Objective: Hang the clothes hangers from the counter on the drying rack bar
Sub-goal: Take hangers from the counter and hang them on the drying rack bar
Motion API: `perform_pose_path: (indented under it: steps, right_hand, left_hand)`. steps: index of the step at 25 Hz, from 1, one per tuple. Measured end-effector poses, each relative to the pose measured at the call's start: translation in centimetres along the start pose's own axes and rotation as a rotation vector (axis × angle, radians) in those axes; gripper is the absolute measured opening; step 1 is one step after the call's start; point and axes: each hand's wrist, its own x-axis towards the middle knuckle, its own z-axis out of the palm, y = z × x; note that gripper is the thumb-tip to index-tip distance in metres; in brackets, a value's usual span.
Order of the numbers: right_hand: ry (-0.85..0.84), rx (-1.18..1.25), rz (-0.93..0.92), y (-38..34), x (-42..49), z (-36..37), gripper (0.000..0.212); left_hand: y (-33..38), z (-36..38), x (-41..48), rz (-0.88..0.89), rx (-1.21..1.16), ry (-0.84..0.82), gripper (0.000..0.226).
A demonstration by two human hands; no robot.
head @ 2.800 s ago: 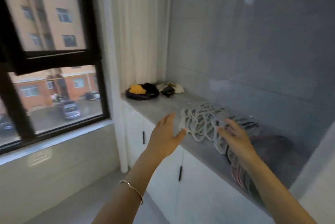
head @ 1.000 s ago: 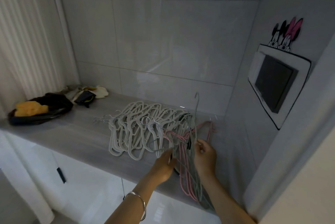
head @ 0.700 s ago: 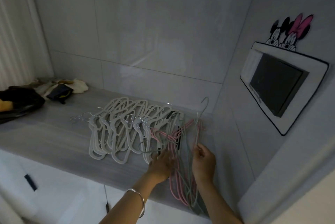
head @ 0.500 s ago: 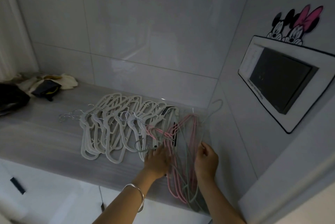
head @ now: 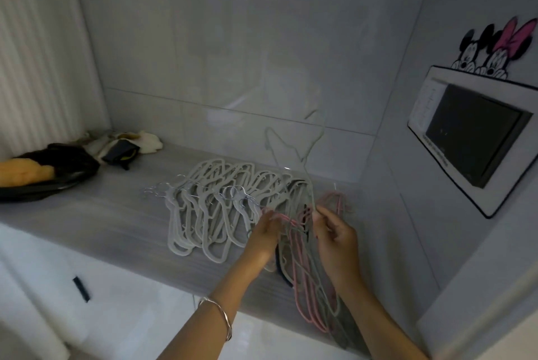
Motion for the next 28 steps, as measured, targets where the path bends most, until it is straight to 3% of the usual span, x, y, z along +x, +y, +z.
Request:
perform_pose_path:
  steps: [3, 7, 13, 23, 28]
  right_hand:
    - [-0.169, 0.220, -0.065, -4.1, -1.5, 1.1, 0.021]
    - [-0.346, 0.461, -0.177, -10.2, -6.3, 0.6, 0.018]
    - [-0.706, 0.816, -0.105, -19.8, -17.4, -5.2, 0.020]
    - [-1.233, 0.980, -0.268, -32.8, -35.3, -9.6, 0.021]
    - [-1.490, 1.021, -0.262, -37.9, -45.2, -10.0, 0.021]
  left_hand:
    - [2.3, -2.3, -4.1, -0.019, -0.212, 0.118, 0.040]
    - [7.4, -4.5, -15.6, 0.200, -0.437, 0.409, 0.022]
    - [12.4, -3.4, -35.9, 0.499, -0.322, 0.836, 0.031]
    - [16.5, -1.0, -63.9, 0.652, -0.094, 1.483, 0.014]
    - [15.3, -0.7, -76.6, 0.638, -0.069, 1.643, 0.007]
